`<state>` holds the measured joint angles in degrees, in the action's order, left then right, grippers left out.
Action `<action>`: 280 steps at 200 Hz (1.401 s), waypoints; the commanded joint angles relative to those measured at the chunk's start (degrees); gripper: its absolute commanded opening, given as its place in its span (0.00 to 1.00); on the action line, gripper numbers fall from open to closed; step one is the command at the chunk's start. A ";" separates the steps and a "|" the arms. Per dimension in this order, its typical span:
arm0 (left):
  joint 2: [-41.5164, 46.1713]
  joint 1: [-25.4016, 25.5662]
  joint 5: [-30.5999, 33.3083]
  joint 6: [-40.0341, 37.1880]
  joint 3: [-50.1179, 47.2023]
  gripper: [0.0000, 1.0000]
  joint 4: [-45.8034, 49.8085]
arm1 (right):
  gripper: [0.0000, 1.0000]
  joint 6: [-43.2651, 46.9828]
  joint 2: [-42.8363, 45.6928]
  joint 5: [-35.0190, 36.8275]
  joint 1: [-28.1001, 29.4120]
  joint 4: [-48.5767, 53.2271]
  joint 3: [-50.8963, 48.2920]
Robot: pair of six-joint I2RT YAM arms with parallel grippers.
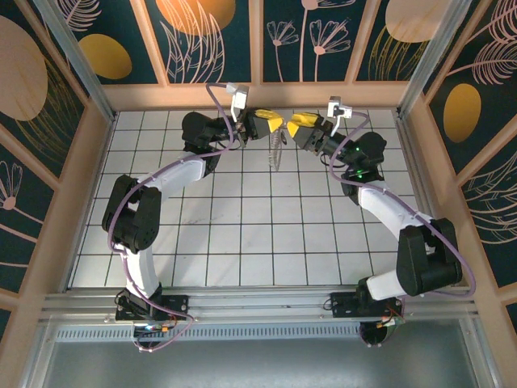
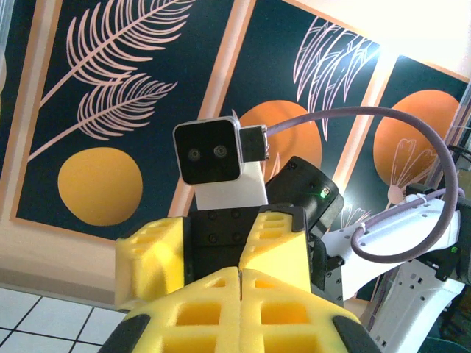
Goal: Put the keys on the keyring
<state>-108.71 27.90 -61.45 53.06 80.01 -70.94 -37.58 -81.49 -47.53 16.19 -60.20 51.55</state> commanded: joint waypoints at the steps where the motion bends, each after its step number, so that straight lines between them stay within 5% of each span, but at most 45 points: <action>1: -0.71 0.49 -0.40 -0.23 0.32 0.00 -2.63 | 0.49 -0.36 2.10 0.05 -0.03 -3.07 0.06; 93: -0.98 0.73 -0.34 -0.49 0.94 0.00 -2.10 | 0.47 -1.33 -1.31 -1.50 2.03 -3.96 2.68; 168: -1.42 0.97 -0.36 -0.33 1.47 0.00 -1.93 | 0.00 -2.79 -2.51 -3.65 2.20 -6.59 2.86; 224: -1.51 1.06 -0.29 -0.57 1.73 0.00 -1.24 | 0.00 -2.69 -1.96 -3.16 2.07 -7.74 2.15; 250: -0.83 0.97 -0.15 -2.84 1.94 0.23 1.41 | 0.00 -1.61 -1.21 -2.85 1.49 -6.48 1.70; 280: 0.53 1.02 -0.77 -7.81 2.56 0.34 7.37 | 0.00 -0.03 -0.03 -2.92 0.66 -4.03 1.53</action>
<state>-110.00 28.08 -59.94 49.95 80.42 -67.31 -39.40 -83.40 -50.61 17.56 -64.01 52.38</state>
